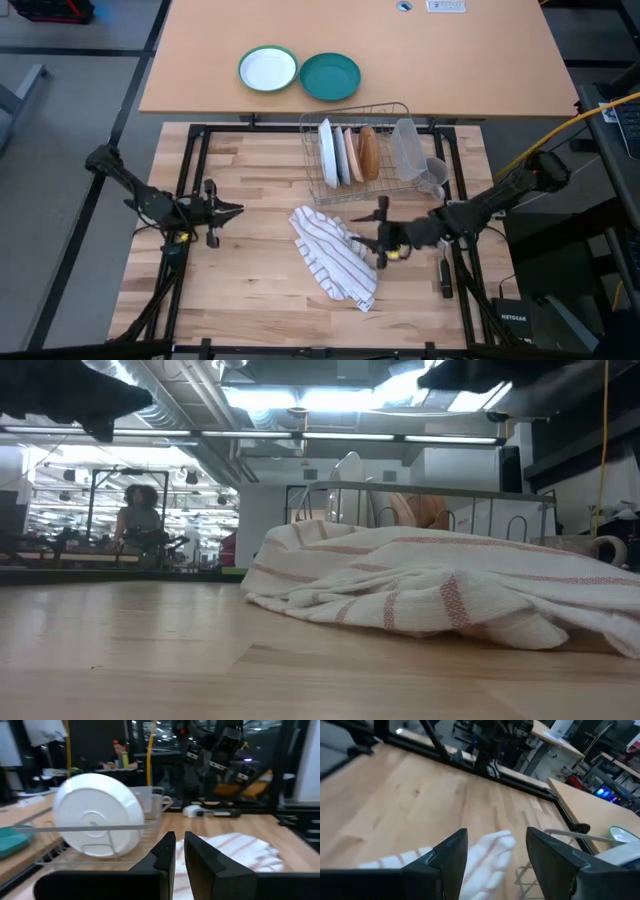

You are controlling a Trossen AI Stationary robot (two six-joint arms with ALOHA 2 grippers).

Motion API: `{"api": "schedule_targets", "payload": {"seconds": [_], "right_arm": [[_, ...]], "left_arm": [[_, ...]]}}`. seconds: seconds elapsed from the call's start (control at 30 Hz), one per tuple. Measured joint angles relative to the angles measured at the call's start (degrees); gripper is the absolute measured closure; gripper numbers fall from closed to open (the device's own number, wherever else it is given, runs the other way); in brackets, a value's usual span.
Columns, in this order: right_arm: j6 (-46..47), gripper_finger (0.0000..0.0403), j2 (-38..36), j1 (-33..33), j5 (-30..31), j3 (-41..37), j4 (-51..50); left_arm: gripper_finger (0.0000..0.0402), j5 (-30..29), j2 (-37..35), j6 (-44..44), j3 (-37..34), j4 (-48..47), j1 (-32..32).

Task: Sort dishes
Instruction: Return to Home Position

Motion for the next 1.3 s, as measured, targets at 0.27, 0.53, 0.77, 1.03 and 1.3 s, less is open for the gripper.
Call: {"api": "schedule_targets", "payload": {"seconds": [0.27,0.53,0.77,1.03,1.3], "right_arm": [[-2.98,0.0198,-4.72,-11.16,-11.99,-0.12,-6.24],[-4.88,0.0198,-17.40,-14.26,-9.02,-0.10,-19.80],[-1.94,0.0198,-29.23,-12.95,-0.20,-4.93,-27.59],[3.11,0.0198,-40.73,-11.94,-0.48,-19.62,-19.26],[8.72,0.0198,-47.41,-11.97,-1.65,-29.99,-17.78]], "left_arm": [[0.0370,0.00,-0.04,1.64,-1.39,1.69,7.92],[0.0370,-0.01,-2.44,8.01,-1.43,1.95,13.09],[0.0370,0.00,-10.39,10.26,-1.41,-3.52,13.31],[0.0370,-0.50,-16.33,3.70,-1.46,-18.04,13.49],[0.0370,-0.78,-16.43,-3.74,-1.89,-24.61,13.53]]}}
